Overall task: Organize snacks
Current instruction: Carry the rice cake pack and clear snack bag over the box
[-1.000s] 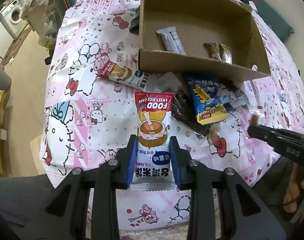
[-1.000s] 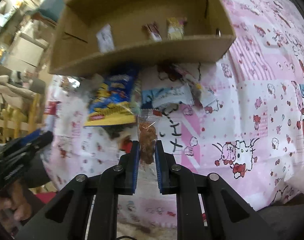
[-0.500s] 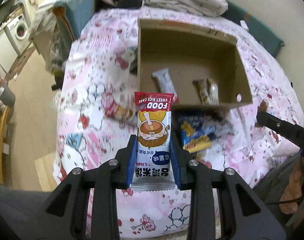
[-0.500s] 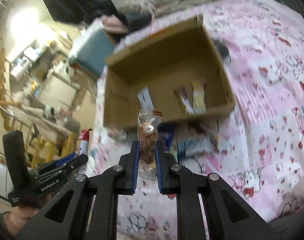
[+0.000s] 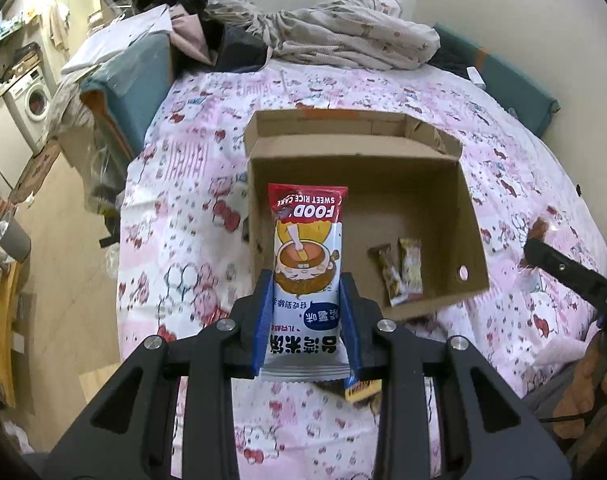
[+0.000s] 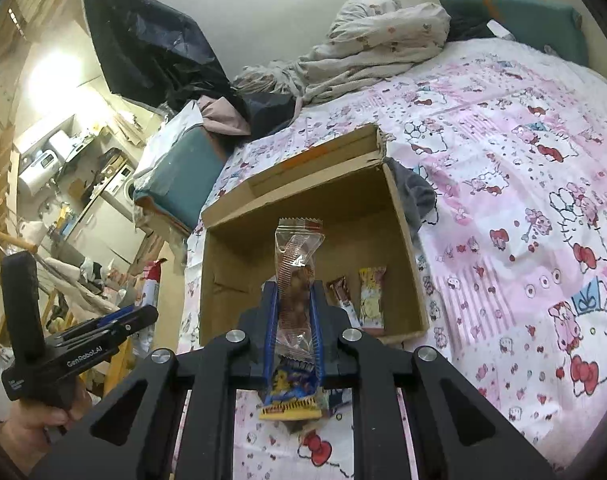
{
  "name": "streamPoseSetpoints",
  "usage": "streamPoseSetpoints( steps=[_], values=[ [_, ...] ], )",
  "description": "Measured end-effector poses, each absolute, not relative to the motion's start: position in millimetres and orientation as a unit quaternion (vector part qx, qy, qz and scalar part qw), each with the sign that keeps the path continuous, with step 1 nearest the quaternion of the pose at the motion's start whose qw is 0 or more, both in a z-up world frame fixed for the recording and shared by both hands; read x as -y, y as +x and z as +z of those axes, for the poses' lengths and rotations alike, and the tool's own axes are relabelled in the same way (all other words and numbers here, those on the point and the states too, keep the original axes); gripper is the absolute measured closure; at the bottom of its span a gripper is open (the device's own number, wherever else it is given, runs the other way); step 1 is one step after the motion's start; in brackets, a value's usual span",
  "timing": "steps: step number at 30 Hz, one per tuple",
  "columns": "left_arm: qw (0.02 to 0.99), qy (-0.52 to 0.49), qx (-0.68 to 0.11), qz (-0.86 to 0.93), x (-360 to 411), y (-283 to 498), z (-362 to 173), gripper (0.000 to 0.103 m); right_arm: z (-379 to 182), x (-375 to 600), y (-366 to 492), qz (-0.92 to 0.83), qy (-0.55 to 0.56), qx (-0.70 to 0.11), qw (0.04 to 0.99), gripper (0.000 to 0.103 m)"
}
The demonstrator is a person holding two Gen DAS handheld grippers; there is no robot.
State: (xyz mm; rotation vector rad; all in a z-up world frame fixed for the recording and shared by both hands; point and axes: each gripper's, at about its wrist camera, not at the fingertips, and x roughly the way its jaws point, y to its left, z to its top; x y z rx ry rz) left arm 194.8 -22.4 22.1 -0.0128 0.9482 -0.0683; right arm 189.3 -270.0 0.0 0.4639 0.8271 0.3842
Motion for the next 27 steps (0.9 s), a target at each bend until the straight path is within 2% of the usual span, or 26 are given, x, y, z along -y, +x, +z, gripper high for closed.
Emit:
streamPoseSetpoints(
  steps=[17,27],
  values=[
    [0.882,-0.011,-0.469,-0.044,38,256,-8,0.076,-35,266,245,0.172,0.213,-0.437,0.857,0.087],
    [0.885,0.01,-0.464,-0.043,44,269,-40,0.076,-81,246,262,0.151,0.171,-0.506,0.832,0.087]
  ],
)
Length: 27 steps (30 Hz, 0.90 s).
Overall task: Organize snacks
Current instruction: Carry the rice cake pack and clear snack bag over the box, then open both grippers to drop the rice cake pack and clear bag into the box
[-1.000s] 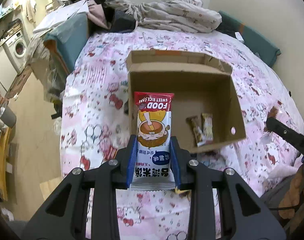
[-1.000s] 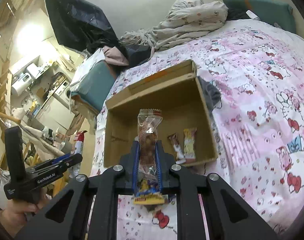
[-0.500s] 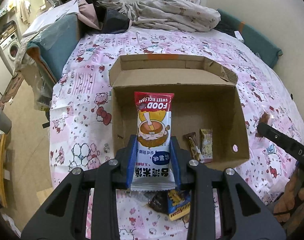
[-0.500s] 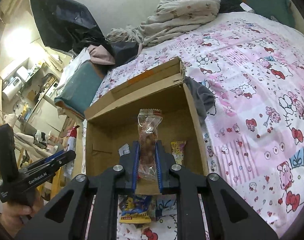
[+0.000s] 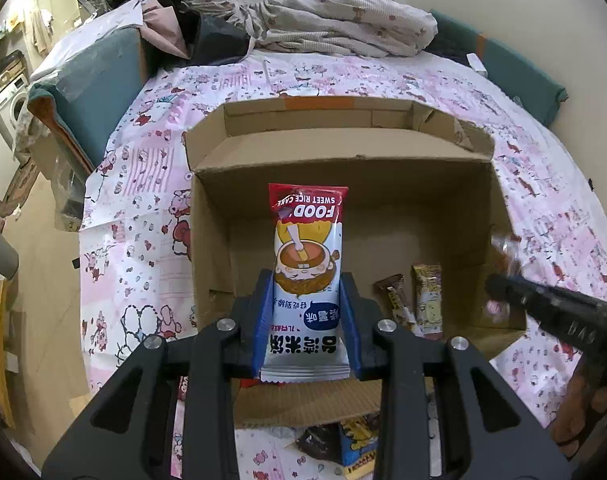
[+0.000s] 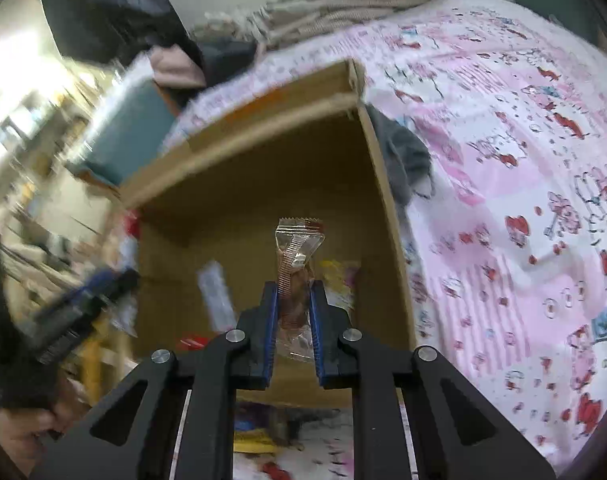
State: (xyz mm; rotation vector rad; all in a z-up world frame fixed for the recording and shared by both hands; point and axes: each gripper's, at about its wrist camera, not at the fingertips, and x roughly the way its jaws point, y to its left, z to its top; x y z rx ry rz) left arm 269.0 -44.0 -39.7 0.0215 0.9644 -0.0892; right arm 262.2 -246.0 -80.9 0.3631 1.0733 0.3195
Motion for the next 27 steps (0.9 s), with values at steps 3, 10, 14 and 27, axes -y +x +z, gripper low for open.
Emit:
streamPoseSetpoints(
  steps=[3,10,14,27],
  values=[
    [0.883,0.022,-0.467,-0.035,46,272,-51,0.075,-92,244,262,0.153,0.178,-0.519,0.822,0.087],
    [0.887,0.025,-0.46,-0.04,46,271,-59,0.075,-96,243,263,0.152,0.18,-0.527,0.817,0.087],
    [0.882,0.03,-0.468,-0.047,48,269,-65,0.075,-100,241,264,0.15,0.174,-0.535,0.813,0.087],
    [0.881,0.038,-0.469,-0.054,52,268,-66,0.06,-91,243,265,0.173,0.207,-0.512,0.815,0.083]
  ],
)
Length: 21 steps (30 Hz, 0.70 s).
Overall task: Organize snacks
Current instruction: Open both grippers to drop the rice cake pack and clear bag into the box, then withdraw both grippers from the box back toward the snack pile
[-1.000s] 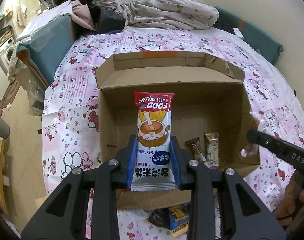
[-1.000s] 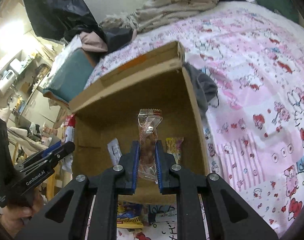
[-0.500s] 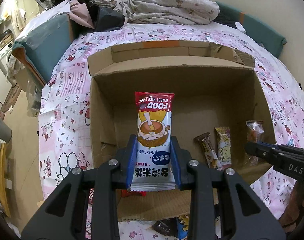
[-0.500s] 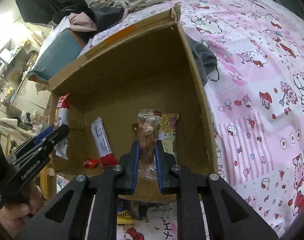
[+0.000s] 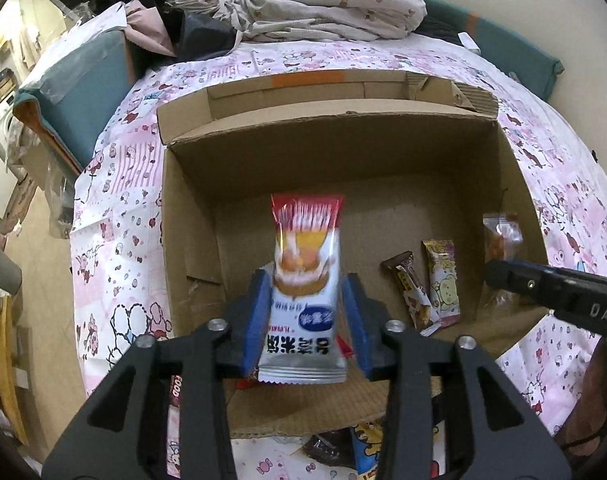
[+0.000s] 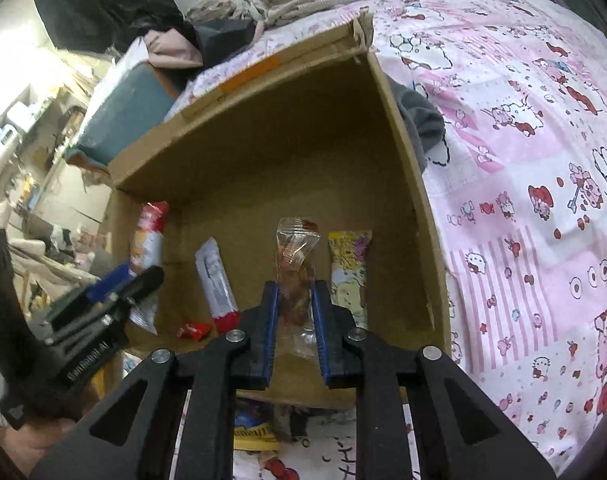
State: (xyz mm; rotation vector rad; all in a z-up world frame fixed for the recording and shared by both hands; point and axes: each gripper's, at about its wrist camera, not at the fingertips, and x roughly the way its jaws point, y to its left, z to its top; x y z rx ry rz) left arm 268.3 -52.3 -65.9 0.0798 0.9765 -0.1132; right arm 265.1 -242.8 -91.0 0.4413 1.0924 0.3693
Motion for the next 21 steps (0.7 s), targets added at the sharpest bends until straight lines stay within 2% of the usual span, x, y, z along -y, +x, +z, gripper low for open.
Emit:
streamPoseSetpoints(
  steps=[1,4,5,6,8,9,10,21],
  values=[
    [0.881,0.038,-0.469,-0.051,52,268,-65,0.048,-90,243,265,0.173,0.209,-0.51,0.816,0.083],
    [0.885,0.045,-0.462,-0.039,52,266,-63,0.026,-86,245,264,0.169,0.213,-0.5,0.822,0.083],
    [0.887,0.048,-0.458,-0.034,52,264,-61,0.022,-85,246,264,0.167,0.216,-0.496,0.824,0.082],
    [0.889,0.047,-0.454,-0.031,51,263,-59,0.015,-83,247,264,0.167,0.219,-0.494,0.825,0.076],
    [0.892,0.04,-0.45,-0.035,49,261,-57,0.015,-81,251,263,0.166,0.234,-0.484,0.827,0.049],
    [0.892,0.034,-0.448,-0.046,48,260,-55,0.015,-78,253,261,0.162,0.241,-0.475,0.831,0.018],
    [0.893,0.031,-0.447,-0.051,47,260,-53,0.015,-76,254,259,0.157,0.243,-0.464,0.838,0.01],
    [0.895,0.018,-0.439,-0.075,49,244,-35,0.015,-53,254,245,0.155,0.207,-0.431,0.864,0.01]
  ],
)
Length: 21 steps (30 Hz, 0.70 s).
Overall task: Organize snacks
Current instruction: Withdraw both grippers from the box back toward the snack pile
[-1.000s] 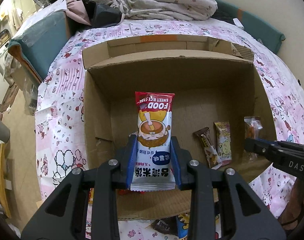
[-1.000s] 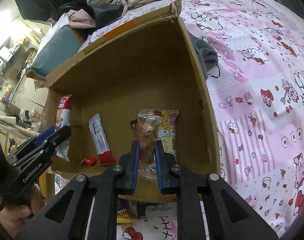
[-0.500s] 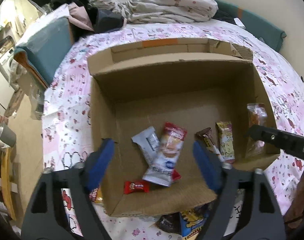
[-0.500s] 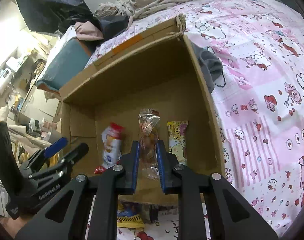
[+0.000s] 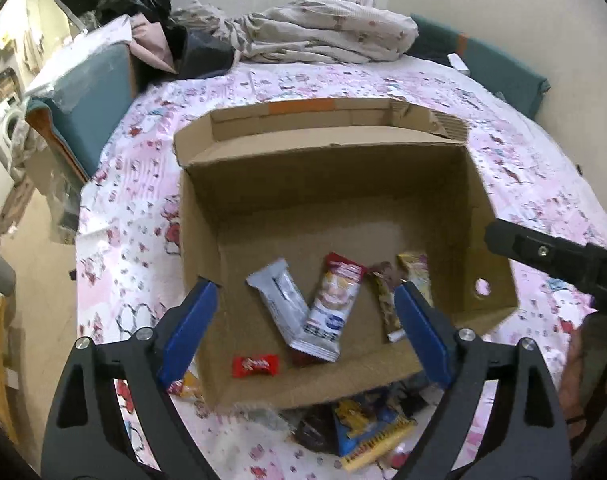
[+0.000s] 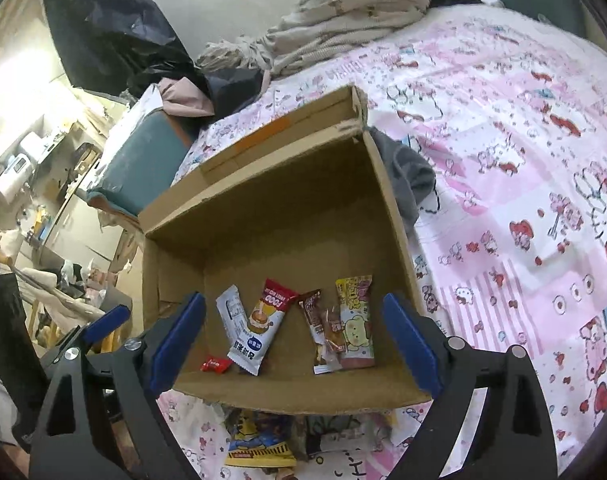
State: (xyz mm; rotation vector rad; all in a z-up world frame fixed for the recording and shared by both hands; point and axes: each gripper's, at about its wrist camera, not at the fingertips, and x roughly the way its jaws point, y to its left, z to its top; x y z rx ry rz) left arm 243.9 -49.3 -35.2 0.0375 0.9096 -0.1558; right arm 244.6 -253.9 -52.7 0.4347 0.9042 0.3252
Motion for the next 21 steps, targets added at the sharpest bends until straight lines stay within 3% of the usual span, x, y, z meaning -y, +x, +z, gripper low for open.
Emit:
streamPoseSetpoints(
  steps=[9,21],
  values=[
    [0.903,0.042,-0.42,-0.083,55,217,-17,0.015,-32,256,216,0.14,0.166,-0.413,0.885,0.01],
    [0.896,-0.013,-0.441,-0.053,11,191,-14,0.015,-44,263,175,0.126,0.195,-0.444,0.865,0.01]
  ],
)
